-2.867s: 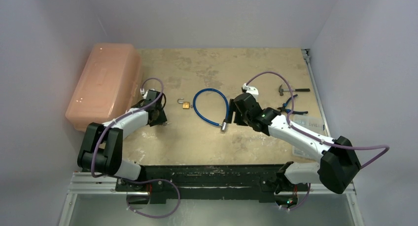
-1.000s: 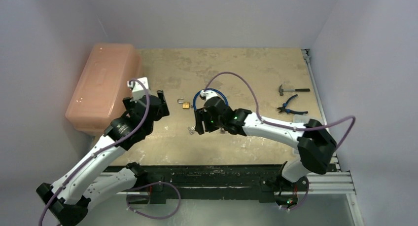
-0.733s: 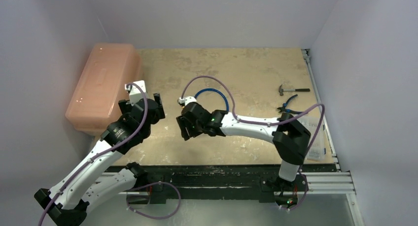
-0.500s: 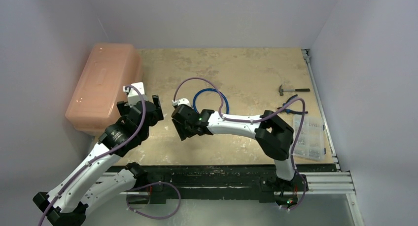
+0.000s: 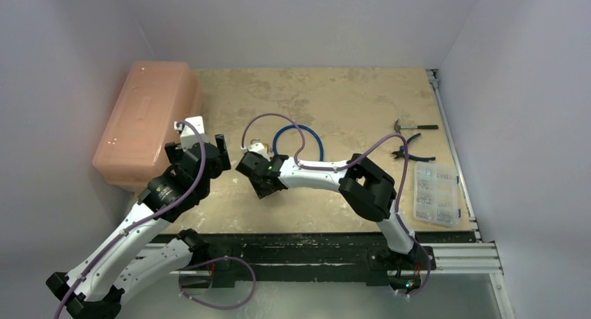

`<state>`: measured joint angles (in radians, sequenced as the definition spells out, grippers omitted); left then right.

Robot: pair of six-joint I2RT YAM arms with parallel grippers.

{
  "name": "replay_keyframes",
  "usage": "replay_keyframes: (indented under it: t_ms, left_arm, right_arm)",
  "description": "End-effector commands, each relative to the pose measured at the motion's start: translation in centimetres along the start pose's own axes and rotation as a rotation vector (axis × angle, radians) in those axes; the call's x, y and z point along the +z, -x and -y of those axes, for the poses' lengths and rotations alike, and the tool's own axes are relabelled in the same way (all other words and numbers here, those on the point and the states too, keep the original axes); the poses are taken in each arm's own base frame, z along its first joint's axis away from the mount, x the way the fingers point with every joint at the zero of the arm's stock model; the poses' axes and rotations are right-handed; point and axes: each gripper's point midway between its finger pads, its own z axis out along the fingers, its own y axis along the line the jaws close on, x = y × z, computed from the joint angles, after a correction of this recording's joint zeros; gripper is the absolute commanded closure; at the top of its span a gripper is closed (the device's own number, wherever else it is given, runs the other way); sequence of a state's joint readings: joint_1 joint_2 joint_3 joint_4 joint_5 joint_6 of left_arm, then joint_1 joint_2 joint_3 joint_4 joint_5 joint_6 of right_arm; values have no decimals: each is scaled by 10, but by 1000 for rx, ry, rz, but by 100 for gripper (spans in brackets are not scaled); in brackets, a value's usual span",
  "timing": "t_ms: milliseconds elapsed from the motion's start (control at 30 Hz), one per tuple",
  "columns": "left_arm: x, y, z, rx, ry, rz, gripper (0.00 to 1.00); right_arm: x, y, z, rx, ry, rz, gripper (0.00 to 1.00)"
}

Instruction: Unlock with the key

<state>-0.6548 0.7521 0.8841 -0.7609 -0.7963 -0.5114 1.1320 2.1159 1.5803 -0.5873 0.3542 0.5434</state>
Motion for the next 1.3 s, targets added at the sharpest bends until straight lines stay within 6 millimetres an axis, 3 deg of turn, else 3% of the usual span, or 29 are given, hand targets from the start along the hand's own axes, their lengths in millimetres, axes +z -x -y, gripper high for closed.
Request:
replay_keyframes:
  t_ms: [0, 267, 467, 567, 767, 1133, 1267]
  left_arm:
    - [2, 5, 1, -2, -3, 23, 8]
    - [3, 3, 2, 4, 0, 17, 8]
    - [4, 3, 2, 7, 2, 14, 8]
    - [4, 3, 3, 8, 2, 14, 8]
    - [5, 2, 2, 12, 7, 9, 8]
    - [6, 0, 4, 14, 5, 4, 9]
    - [6, 0, 5, 16, 5, 2, 9]
  right_arm:
    - [-4, 14, 4, -1, -45, 42, 48]
    - [6, 9, 7, -26, -67, 34, 52]
    - [13, 4, 14, -23, -76, 26, 63]
    - [17, 1, 18, -19, -78, 18, 72]
    - [19, -1, 22, -12, -70, 19, 100]
    - [-15, 7, 30, 12, -7, 107, 100]
    - [-24, 10, 18, 5, 76, 122, 97]
